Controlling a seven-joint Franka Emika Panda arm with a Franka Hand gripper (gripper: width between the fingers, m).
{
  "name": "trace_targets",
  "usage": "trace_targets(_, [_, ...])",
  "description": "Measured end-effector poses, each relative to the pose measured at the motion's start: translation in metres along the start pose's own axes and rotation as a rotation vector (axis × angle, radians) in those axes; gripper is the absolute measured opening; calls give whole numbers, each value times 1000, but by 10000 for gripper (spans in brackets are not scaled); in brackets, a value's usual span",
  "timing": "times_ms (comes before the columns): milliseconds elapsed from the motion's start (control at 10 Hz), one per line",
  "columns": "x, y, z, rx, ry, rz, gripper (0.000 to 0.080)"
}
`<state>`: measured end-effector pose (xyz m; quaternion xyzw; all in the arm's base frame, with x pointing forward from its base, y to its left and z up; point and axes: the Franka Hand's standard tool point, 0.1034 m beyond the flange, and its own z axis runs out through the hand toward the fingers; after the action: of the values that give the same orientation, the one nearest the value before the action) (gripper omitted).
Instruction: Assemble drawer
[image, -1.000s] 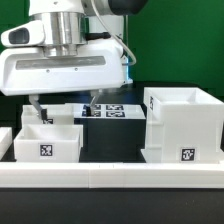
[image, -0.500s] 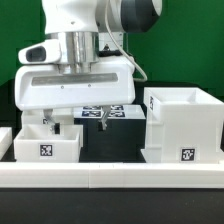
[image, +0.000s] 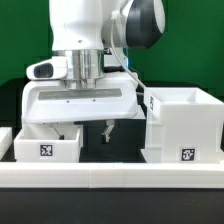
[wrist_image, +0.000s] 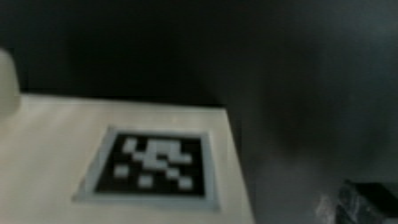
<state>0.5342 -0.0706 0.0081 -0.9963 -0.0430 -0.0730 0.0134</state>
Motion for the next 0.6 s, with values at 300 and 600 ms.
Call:
trace_targets(300, [-3, 2, 2, -6, 1, 2, 559])
trace_targets(600, [-4, 3, 3, -6, 0, 4, 231])
